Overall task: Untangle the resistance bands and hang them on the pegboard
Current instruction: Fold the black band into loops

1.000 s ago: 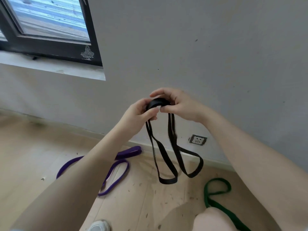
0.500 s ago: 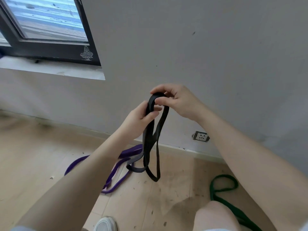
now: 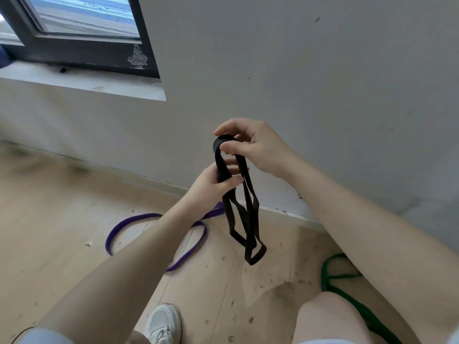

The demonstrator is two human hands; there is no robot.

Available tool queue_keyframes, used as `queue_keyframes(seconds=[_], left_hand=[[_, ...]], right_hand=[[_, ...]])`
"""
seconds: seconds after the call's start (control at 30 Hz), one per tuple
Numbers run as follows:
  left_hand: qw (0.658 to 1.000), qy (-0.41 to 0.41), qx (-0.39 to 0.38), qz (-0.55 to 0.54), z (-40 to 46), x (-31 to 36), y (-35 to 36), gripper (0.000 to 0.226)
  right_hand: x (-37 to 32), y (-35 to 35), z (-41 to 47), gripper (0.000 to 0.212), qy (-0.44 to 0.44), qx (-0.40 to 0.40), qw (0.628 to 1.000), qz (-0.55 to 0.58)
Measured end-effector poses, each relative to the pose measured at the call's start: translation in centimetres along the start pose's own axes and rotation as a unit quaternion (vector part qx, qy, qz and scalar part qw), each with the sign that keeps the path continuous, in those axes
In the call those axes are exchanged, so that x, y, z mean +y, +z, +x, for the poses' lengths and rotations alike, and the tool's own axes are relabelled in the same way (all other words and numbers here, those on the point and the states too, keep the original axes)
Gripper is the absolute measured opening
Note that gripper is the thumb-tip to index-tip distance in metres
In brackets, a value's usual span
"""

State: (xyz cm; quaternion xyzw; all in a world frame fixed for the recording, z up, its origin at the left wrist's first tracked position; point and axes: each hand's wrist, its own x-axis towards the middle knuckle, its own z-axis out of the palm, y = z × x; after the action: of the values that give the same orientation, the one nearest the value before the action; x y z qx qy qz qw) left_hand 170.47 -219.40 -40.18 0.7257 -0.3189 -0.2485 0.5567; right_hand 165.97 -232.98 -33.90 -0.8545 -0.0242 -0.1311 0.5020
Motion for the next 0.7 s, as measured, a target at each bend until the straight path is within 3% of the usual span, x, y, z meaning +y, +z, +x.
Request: queue_keyframes(seconds=[0.2,0.5,0.6,0.7], left_hand=[[1.0,0.011,-0.015,0.023,0.6,-0.1,0.2,0.029],[0.998,0.046,0.03,-0.023,-0.1,0.0,-2.0,0.027],[0.996,0.041,0.03,0.074,0.6,1.2,-2.7,0.027],[0.965,0.038,0.007,0.26,0.8,2.0,-3.1,0.026]], right_hand=[[1.3,0.4,-0.5,0.021,0.028,0.039,0.993,0.109],[3.1,0.4,-1.4,0.023,0.041,0.02,0.998,0.051],[3.1,1.2,-1.6,0.022,0.048,0.011,0.999,-0.006],[3.5,1.6,-2.1,0.032,0.08,0.02,0.996,-0.013]])
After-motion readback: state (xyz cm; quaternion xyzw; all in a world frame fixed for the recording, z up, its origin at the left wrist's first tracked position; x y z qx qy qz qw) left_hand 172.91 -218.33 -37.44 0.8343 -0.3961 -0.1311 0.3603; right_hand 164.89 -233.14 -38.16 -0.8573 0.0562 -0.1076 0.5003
